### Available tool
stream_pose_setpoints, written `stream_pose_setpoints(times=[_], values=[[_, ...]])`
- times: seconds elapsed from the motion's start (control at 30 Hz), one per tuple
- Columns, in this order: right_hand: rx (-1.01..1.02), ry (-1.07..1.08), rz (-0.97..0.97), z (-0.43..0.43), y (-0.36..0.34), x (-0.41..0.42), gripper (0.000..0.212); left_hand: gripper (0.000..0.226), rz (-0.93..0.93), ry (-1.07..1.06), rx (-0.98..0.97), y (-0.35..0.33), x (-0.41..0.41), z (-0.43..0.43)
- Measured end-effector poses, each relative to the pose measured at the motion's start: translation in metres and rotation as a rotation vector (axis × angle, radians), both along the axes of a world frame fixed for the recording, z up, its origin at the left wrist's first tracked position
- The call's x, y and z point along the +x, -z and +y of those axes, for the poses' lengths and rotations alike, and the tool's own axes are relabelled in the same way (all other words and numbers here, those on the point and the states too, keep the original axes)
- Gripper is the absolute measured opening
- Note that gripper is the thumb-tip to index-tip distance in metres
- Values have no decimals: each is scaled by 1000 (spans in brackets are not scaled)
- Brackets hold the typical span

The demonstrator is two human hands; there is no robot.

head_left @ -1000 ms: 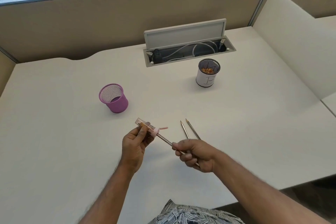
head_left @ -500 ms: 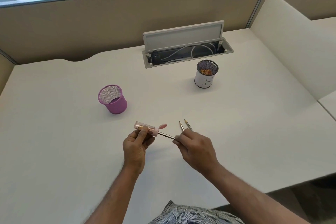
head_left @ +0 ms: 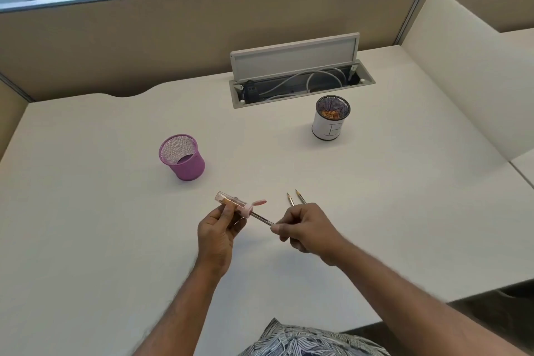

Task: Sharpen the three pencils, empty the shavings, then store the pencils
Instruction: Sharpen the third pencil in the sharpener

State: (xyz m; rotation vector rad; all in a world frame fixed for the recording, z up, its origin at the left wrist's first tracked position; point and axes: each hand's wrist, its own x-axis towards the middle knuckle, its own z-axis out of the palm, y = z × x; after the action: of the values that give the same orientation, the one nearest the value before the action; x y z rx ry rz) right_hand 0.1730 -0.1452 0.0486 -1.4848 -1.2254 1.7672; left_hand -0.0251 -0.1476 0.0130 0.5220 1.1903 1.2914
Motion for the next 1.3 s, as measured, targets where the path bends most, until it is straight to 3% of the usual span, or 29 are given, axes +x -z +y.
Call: stream_pose_setpoints(times=[0.13, 0.2, 0.27, 0.4, 0.5, 0.57, 0.63, 0.7, 1.0, 1.3], values=[[-549, -61, 291, 6, -7, 10, 16, 30, -126, 43, 20, -1, -2, 0], [-632, -68, 370, 6, -7, 10, 12, 29, -138, 52, 15, -2, -1, 0], [-560, -65, 338, 4, -7, 8, 11, 27, -128, 33, 7, -1, 0, 0], [-96, -65, 0, -1, -3, 1, 25, 25, -63, 18, -1, -1, -1, -2], [626, -128, -538, -7, 4, -1, 19, 26, -23, 8, -10, -2, 1, -4], [1015, -176, -757, -11, 6, 0, 17, 24, -26, -5, -15, -4, 4, -4], [1174, -201, -857, -14, 8, 0, 17, 23, -34, -29, -24, -4, 6, -5], [1206, -203, -874, -13, 10, 0, 18, 23, -38, -37, -31, -4, 6, -5], [919, -129, -617, -7, 4, -4, 25, 26, 2, -11, -14, -8, 3, -3], [-5, -52, 79, 5, -11, 5, 25, 31, -23, 35, 45, -10, 1, -1]])
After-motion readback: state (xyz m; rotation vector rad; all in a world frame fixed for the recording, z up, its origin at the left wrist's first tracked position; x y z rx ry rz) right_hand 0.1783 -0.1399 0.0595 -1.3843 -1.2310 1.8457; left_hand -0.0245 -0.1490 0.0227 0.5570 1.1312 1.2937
